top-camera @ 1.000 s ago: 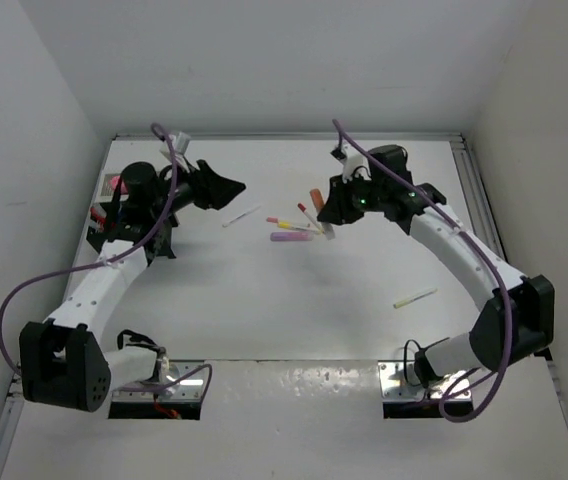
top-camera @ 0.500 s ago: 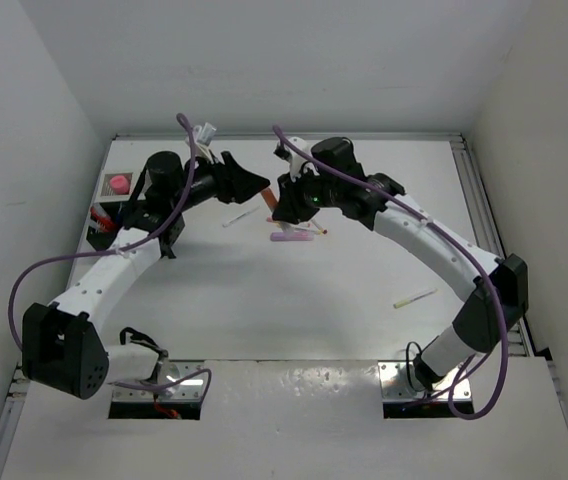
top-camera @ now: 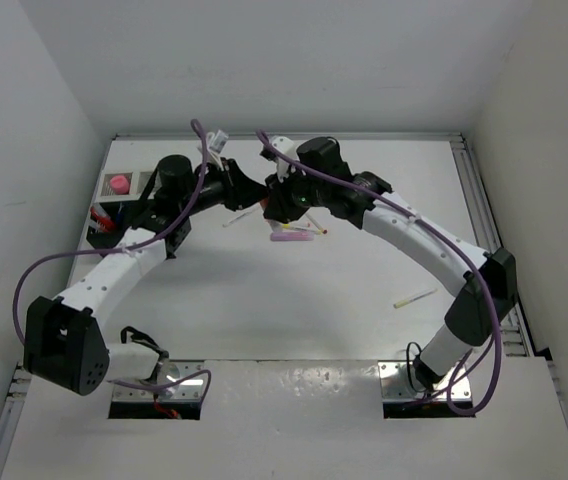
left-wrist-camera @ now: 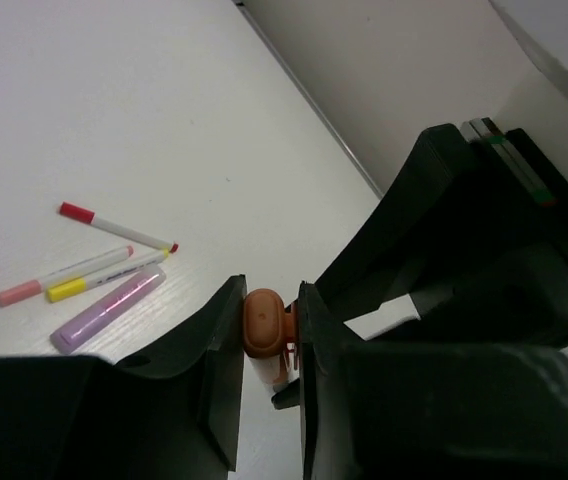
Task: Sort the stationery into containers
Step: Pick up the pen from the center of the board, then place the pen in the storage box.
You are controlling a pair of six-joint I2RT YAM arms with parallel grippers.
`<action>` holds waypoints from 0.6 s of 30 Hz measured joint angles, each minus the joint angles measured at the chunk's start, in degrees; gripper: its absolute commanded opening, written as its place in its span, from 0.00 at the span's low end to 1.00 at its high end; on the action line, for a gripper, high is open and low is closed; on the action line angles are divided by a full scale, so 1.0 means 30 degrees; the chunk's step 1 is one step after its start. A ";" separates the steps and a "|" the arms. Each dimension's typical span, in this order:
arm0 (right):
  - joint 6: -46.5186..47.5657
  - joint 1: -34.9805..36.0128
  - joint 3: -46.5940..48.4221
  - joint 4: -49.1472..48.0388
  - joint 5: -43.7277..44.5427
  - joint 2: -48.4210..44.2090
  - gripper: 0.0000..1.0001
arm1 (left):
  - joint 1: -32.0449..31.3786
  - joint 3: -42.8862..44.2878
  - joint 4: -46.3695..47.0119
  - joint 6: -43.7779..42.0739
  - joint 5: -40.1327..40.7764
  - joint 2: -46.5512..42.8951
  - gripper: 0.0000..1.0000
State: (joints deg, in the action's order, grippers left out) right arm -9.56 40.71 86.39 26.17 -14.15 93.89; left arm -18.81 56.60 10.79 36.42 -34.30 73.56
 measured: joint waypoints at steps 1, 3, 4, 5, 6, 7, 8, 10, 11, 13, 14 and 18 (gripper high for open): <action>-0.0007 0.0022 0.0000 0.0007 0.0044 0.0051 0.41 | -0.0022 0.0000 -0.0066 -0.0233 -0.0007 0.0000 0.00; -0.0102 0.0073 0.0000 0.0051 0.0168 0.0080 0.71 | 0.0233 -0.0007 -0.0328 -0.0452 -0.0015 0.0044 0.00; -0.0036 0.0044 0.0007 0.0022 0.0248 0.0080 0.80 | 0.0590 0.0000 -0.0452 -0.0583 -0.0015 0.0058 0.00; 0.0029 -0.0022 0.0007 0.0000 0.0248 0.0080 0.81 | 0.1005 0.0022 -0.0605 -0.0794 -0.0058 0.0058 0.00; 0.0073 -0.0117 0.0000 0.0022 0.0248 0.0080 0.82 | 0.1625 0.0138 -0.0867 -0.1093 0.0007 0.0073 0.00; 0.0095 -0.0321 -0.0015 0.0029 0.0182 0.0066 0.82 | 0.2397 0.0437 -0.1209 -0.1464 0.0087 0.0175 0.00; 0.0073 -0.0656 -0.0073 0.0022 0.0058 0.0007 0.81 | 0.3082 0.0831 -0.1486 -0.1807 0.0299 0.0313 0.00; -0.0066 -0.1719 -0.0546 -0.0117 -0.0379 -0.0306 0.79 | 0.5071 0.2579 -0.2208 -0.3308 0.1341 0.1020 0.00; -0.0168 -0.2375 -0.0845 -0.0058 -0.0488 -0.0525 0.78 | 0.5493 0.3096 -0.2193 -0.3759 0.1712 0.1224 0.00; -0.0270 -0.3606 -0.1603 -0.0138 -0.0816 -0.0918 0.75 | 0.6834 0.4517 -0.2200 -0.5399 0.3344 0.1770 0.00; -0.0299 -0.4175 -0.2047 -0.0153 -0.0860 -0.1115 0.72 | 0.7388 0.5064 -0.2033 -0.6237 0.4153 0.1974 0.00; -0.0124 -0.5085 -0.3781 -0.0219 -0.1195 -0.1435 0.64 | 0.8473 0.6164 -0.1042 -0.8663 0.6135 0.3089 0.00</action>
State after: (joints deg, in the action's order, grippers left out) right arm -9.93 25.45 75.05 25.52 -17.74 89.58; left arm 6.61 75.09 7.66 10.44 -15.90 82.83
